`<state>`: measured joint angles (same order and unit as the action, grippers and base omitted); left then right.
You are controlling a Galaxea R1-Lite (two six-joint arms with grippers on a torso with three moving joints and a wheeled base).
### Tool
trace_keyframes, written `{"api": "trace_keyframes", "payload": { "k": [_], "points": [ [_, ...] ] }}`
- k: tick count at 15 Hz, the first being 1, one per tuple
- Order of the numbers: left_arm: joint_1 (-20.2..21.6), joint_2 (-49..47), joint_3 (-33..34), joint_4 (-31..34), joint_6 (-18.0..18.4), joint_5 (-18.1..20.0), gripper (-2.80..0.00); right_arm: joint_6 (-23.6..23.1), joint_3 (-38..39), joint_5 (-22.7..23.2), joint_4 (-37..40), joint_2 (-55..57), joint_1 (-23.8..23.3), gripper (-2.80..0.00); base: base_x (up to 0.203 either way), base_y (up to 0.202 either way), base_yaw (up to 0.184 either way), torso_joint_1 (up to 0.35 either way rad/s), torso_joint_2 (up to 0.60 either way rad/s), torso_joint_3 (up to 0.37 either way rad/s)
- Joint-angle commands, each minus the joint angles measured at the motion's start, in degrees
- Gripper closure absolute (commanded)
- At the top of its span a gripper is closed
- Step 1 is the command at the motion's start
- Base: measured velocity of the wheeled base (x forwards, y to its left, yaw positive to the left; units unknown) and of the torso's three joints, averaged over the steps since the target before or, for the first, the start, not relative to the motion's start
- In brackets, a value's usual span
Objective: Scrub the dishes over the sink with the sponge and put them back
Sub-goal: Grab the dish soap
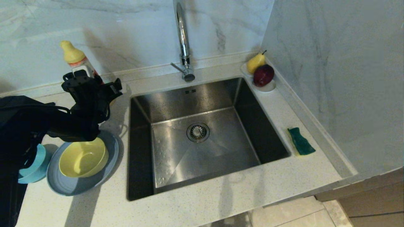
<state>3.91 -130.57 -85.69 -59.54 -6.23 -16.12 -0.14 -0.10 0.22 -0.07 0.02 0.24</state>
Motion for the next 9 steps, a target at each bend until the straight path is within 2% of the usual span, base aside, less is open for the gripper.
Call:
{"api": "trace_keyframes", "payload": {
  "k": [1,2,3,9],
  "points": [
    [0.06,-1.35,-2.06,0.25,-0.01,-0.32,-2.8,-0.04,0.01,0.04,-0.01,-0.02,0.02,0.0,0.0,0.0,0.0,0.0,0.0,0.0],
    [0.04,-1.35,-2.36,0.39,-0.01,-0.32,-2.8,-0.04,0.01,0.04,-0.01,-0.02,0.02,0.0,0.0,0.0,0.0,0.0,0.0,0.0],
    [0.04,-1.42,-2.72,0.47,-0.01,-0.32,0.0,-0.04,0.01,0.04,-0.01,-0.02,0.02,0.0,0.0,0.0,0.0,0.0,0.0,0.0],
    [0.04,-2.67,-4.44,0.37,0.06,-1.21,0.0,-0.04,0.01,0.04,-0.01,-0.02,0.02,0.0,0.0,0.0,0.0,0.0,0.0,0.0]
  ]
}}
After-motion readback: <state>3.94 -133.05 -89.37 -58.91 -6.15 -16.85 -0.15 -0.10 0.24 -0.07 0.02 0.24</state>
